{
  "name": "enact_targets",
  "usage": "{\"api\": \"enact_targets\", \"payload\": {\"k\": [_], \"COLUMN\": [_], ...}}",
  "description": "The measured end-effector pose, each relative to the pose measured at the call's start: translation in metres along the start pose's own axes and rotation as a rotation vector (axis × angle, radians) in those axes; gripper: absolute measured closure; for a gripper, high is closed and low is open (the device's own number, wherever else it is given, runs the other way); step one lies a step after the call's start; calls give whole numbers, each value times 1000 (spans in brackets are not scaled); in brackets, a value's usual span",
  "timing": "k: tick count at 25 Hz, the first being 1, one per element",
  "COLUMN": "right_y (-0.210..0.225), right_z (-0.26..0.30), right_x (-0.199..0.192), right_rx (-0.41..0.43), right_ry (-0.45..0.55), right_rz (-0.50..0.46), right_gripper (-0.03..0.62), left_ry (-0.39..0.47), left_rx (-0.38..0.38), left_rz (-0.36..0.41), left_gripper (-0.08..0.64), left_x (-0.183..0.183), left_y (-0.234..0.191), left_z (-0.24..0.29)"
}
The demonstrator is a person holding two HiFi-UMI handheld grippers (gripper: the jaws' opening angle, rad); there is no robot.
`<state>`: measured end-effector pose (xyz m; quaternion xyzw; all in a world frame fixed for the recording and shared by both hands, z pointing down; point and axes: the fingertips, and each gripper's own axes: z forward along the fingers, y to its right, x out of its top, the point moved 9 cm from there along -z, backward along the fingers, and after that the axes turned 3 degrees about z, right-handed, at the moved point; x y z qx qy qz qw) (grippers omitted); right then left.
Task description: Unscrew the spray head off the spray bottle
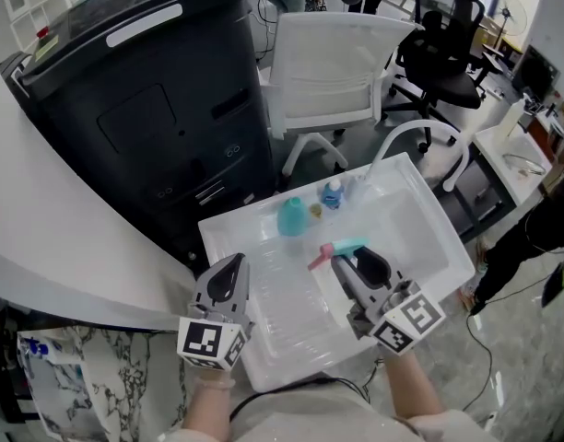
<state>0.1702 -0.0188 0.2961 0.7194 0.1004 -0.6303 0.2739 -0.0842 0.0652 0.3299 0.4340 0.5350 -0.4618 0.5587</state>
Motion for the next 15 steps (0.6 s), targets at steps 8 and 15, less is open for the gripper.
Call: {"api": "enact_targets", "payload": {"k": [8,15], "right_y": [-2,-2], "right_z": [-5,-8], "right_x": [1,1], "right_rx": [2,-8], "right_ry": [-7,-11], "right_rz": [-10,-6], "right_gripper": [451,451], "left_ry": [1,-4], "left_rx": [-16,-17], "left_rz": [6,2], "left_gripper": [555,555], "left_x": [0,-1], "left_y": [7,12], "left_z": [2,3]}}
